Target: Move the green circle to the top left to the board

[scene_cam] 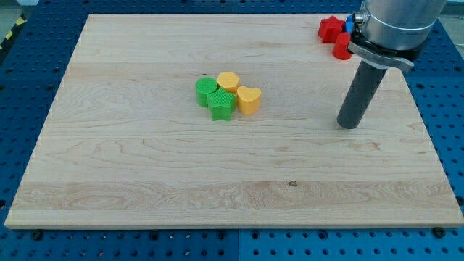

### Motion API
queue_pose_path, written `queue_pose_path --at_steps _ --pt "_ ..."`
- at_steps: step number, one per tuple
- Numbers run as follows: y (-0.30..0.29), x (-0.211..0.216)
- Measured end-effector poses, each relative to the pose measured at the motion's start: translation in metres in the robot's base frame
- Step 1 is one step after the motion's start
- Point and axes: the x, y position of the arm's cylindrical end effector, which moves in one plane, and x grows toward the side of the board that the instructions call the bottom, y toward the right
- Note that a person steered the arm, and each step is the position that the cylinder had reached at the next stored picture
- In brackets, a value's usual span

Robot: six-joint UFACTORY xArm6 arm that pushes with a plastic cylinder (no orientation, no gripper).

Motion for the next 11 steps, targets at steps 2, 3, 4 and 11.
queue_pose_path --at_steps 2,3,4,11 --pt "-0.057 0.0" --pt "-0.123 0.0" --pt "-0.135 0.0" --pt "-0.216 -0.038"
